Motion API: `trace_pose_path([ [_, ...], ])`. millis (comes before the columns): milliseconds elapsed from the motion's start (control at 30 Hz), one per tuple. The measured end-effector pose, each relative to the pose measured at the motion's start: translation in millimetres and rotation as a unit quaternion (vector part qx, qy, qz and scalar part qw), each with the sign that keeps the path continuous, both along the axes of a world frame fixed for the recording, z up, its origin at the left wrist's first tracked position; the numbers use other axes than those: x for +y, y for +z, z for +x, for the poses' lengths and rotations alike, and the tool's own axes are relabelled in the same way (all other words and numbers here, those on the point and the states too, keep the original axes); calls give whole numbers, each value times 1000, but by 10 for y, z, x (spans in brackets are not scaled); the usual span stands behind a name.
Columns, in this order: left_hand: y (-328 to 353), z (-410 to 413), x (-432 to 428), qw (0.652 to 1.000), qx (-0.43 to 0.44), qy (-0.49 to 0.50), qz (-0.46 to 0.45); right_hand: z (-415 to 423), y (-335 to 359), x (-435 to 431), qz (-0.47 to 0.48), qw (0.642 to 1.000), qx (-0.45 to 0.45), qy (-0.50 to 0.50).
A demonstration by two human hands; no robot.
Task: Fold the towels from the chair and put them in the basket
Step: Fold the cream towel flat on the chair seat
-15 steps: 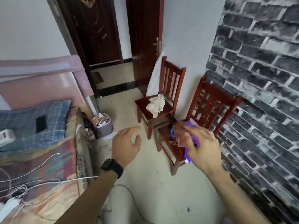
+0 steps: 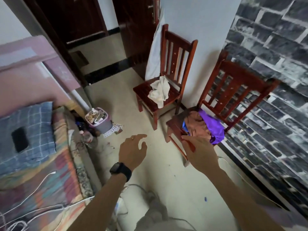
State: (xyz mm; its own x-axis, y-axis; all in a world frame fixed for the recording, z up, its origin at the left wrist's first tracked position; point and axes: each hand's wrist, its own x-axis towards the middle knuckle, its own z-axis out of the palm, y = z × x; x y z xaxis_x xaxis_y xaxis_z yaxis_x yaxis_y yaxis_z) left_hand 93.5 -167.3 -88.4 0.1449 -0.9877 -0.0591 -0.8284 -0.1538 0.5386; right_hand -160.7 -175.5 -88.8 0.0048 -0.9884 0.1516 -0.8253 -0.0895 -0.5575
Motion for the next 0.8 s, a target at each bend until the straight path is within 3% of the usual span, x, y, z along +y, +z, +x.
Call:
trace_pose_path([
  [133, -73, 357, -553, 999, -13, -27, 12, 397, -50, -499, -18, 1000, 0, -18],
  [267, -232, 622, -1154, 999, -6, -36, 41, 678, -171, -1070, 96, 995, -35, -9],
  [333, -272, 674, -1374, 999, 2, -28, 45, 759, -206, -1273, 99, 994, -36, -15],
  [567, -580, 955, -2536, 993, 11, -63, 96, 1061, -652, -2415, 190, 981, 35, -12],
  [800, -792, 1303, -3980, 982, 1, -84, 170, 1365, -848, -3727, 264, 963, -56, -22],
])
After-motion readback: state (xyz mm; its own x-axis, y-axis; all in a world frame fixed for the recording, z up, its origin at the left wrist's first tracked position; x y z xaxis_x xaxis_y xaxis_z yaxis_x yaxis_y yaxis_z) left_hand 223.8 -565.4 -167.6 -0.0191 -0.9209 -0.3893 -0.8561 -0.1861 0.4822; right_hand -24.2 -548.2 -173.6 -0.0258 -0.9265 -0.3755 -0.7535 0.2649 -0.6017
